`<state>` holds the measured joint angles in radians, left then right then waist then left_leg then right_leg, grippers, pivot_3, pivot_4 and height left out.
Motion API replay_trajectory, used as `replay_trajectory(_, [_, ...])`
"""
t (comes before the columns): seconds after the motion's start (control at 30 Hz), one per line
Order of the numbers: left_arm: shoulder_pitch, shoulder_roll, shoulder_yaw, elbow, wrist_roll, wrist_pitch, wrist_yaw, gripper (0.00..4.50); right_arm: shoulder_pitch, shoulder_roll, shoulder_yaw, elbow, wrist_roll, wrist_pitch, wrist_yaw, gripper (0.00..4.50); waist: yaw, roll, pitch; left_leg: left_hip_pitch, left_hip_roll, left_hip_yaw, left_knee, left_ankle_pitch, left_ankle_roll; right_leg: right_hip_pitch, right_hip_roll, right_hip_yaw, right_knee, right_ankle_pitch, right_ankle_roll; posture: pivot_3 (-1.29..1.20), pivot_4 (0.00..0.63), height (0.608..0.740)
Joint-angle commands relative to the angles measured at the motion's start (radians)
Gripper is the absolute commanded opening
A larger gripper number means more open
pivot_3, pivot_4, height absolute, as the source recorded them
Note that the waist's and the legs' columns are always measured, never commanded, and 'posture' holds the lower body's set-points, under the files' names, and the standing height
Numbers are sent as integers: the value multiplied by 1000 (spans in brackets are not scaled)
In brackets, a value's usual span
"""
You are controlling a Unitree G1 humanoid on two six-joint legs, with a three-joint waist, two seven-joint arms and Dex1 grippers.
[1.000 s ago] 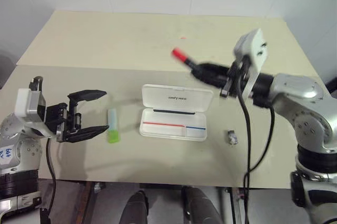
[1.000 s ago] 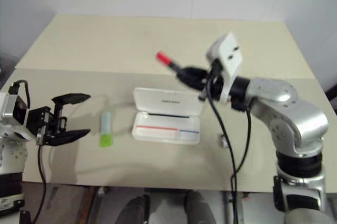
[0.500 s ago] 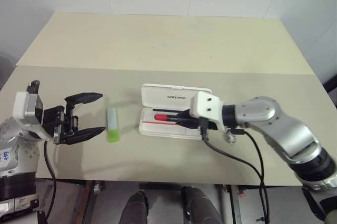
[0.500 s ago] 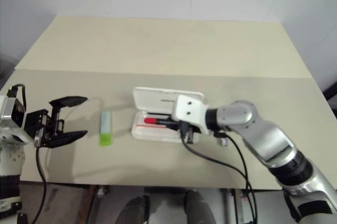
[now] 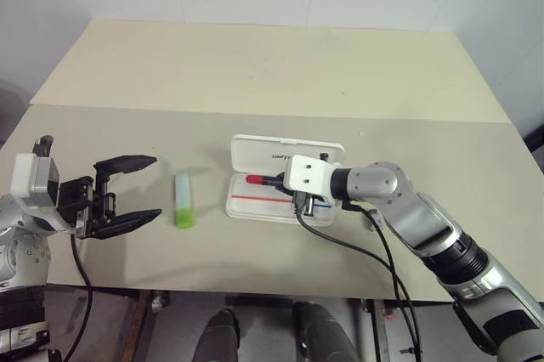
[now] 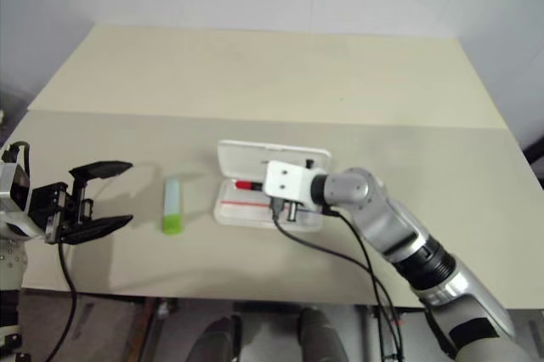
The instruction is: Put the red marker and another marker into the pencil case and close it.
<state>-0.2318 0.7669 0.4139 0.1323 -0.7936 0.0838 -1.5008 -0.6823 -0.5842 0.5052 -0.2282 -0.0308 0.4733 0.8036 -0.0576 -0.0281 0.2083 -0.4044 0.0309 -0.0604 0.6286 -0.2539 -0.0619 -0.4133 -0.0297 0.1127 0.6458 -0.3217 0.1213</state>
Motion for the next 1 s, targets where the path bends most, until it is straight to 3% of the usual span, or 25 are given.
replay_trajectory(0.03, [-13,9,8,-15,-2,-13,-42,4500,-13,10,-24,-15,-22,-25,12,621,-1,0,0,0,0,0,0,0,0,0,0,0,0,0,0,0,150,740])
replay_trajectory(0.27, [-30,4,-2,-7,6,-19,-41,4500,-8,19,-35,-21,-24,-20,38,621,0,0,0,0,0,0,1,0,0,0,0,0,1,0,0,0,150,740])
replay_trajectory(0.3, [-32,2,-3,-7,6,-20,-40,4500,-8,22,-36,-20,-26,-20,38,1345,0,0,0,0,0,0,1,0,0,0,0,0,1,0,0,0,150,740])
replay_trajectory(0.6, [-43,-7,-12,-3,15,-30,-30,4500,-1,33,-51,-19,-28,-1,43,4479,0,0,0,0,0,0,1,0,0,0,0,0,2,0,0,0,150,740])
replay_trajectory(0.8, [-23,-24,-12,-34,13,-34,-7,4500,17,30,-103,-96,74,83,109,4479,1,0,0,0,0,0,1,0,0,0,0,0,2,0,0,0,150,740])
replay_trajectory(1.0, [47,-90,-6,-126,44,-77,81,4500,48,-11,-283,-257,397,312,245,4479,2,0,0,0,0,-1,1,0,0,0,0,0,2,0,0,0,150,740])
